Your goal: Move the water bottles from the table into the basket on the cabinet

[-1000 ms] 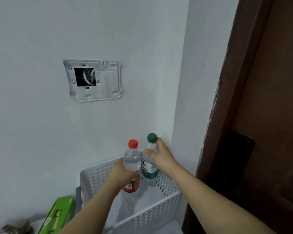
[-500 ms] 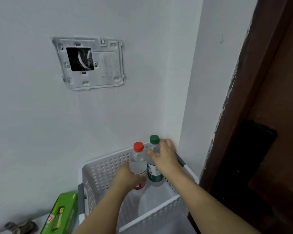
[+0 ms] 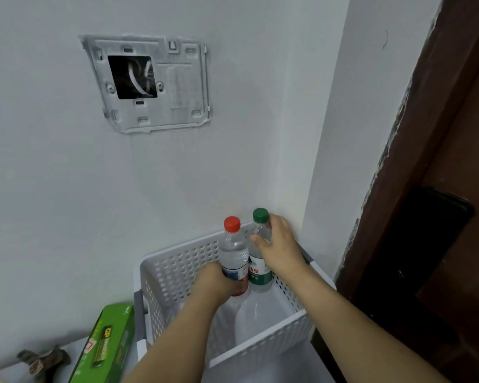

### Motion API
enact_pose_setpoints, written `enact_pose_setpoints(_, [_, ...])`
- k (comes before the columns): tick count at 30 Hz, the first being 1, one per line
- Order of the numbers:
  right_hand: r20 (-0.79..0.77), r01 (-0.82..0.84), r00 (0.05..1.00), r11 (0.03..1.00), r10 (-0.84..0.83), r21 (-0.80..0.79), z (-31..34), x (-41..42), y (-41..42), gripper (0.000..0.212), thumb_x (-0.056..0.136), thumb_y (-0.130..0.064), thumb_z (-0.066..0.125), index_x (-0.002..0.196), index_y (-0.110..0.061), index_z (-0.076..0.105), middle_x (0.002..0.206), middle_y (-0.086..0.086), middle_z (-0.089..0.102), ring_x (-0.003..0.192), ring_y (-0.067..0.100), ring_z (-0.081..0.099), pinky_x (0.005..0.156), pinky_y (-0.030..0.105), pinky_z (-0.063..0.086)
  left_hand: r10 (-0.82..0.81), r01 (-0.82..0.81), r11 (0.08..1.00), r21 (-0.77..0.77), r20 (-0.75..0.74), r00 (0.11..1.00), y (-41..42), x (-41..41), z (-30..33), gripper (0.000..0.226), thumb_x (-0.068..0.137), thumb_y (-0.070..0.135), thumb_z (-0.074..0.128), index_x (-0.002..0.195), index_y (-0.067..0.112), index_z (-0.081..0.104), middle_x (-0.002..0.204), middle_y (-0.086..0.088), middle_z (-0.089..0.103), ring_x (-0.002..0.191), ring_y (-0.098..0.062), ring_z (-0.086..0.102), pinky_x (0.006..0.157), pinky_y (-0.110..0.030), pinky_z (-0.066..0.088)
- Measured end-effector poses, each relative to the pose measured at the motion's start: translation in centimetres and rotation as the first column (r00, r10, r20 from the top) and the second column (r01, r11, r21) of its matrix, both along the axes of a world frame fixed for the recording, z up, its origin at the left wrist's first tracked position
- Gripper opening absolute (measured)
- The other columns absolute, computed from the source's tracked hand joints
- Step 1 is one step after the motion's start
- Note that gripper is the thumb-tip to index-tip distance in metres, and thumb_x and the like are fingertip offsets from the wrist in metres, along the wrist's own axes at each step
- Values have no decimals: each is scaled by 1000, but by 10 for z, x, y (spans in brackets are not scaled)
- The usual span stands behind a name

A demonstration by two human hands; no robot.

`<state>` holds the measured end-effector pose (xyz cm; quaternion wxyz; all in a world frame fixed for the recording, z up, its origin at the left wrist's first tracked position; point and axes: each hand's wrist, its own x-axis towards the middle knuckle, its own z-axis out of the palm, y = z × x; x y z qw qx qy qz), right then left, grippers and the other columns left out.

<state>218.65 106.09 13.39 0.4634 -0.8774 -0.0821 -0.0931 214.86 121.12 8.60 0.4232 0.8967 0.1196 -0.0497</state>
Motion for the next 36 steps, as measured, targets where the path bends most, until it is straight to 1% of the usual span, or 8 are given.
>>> enact_pose_setpoints(3, [11, 8, 1000, 999, -8, -38, -1, 1, 1, 45, 94, -21, 62, 135, -14, 47, 131, 0, 48, 124, 17, 46, 98, 21, 32, 0, 0, 1000, 11, 0, 1000, 0, 2, -4, 28, 74, 26, 83, 98, 20, 70, 88, 4, 66, 80, -16, 63, 73, -26, 49])
enact_pose_setpoints(7, [8, 14, 1000, 998, -13, -68, 3, 0, 3, 64, 94, -24, 62, 150, -17, 31, 147, 2, 43, 135, 19, 40, 110, 32, 32, -29, 29, 999, 26, -13, 1000, 0, 2, -6, 36, 73, 29, 84, 106, 18, 71, 92, 4, 69, 84, -17, 63, 75, -26, 49])
enact_pose_setpoints(11, [-29, 16, 999, 996, -18, -83, 16, -11, -2, 79, 95, -29, 61, 156, -17, 12, 160, 1, 24, 145, 19, 25, 114, 31, 22, -71, 79, 985, 156, -56, 996, -7, -3, 11, 20, 79, 32, 77, 91, 21, 65, 95, -4, 72, 85, -20, 65, 76, -29, 54])
enact_pose_setpoints(15, [-26, 17, 999, 994, -20, -108, 35, -32, -19, 77, 96, -32, 59, 156, -17, 13, 162, 1, 17, 147, 17, 17, 114, 28, 16, -51, 58, 975, 213, -37, 998, -8, -10, 37, 18, 80, 27, 75, 82, 21, 59, 82, 2, 65, 72, -12, 60, 59, -23, 47])
enact_pose_setpoints(18, [11, 58, 998, 993, -57, -102, 55, -57, -32, 74, 96, -31, 58, 155, -19, 14, 162, 1, 16, 147, 16, 16, 111, 24, 12, -12, 13, 980, 199, -9, 1000, -6, -22, 63, 17, 83, 27, 73, 84, 17, 60, 80, 0, 65, 72, -14, 64, 61, -26, 52])
enact_pose_setpoints(23, [154, 154, 979, 976, -130, -155, 92, -113, -49, 64, 96, -26, 57, 151, -10, 28, 157, 8, 29, 141, 18, 28, 107, 18, 15, -113, 11, 889, 457, 196, 974, -5, -47, 115, 29, 94, 37, 60, 102, 9, 54, 80, -2, 54, 72, -18, 54, 63, -30, 43])
enact_pose_setpoints(29, [216, 296, 941, 944, -262, -146, 118, -195, -67, 64, 97, -25, 58, 152, -11, 28, 157, 5, 28, 140, 15, 29, 107, 16, 16, -475, 110, 760, 640, 433, 766, -24, -81, 157, 31, 101, 30, 49, 122, 7, 49, 121, -13, 57, 105, -29, 55, 74, -34, 40])
enact_pose_setpoints(36, [237, 473, 876, 845, -420, -251, 148, -307, -120, 69, 96, -29, 58, 153, -13, 24, 159, 3, 23, 142, 16, 26, 107, 18, 16, -653, 198, 726, 658, 569, 501, -78, -152, 192, 46, 102, 32, 48, 142, 10, 43, 143, -10, 51, 129, -28, 48, 103, -37, 44])
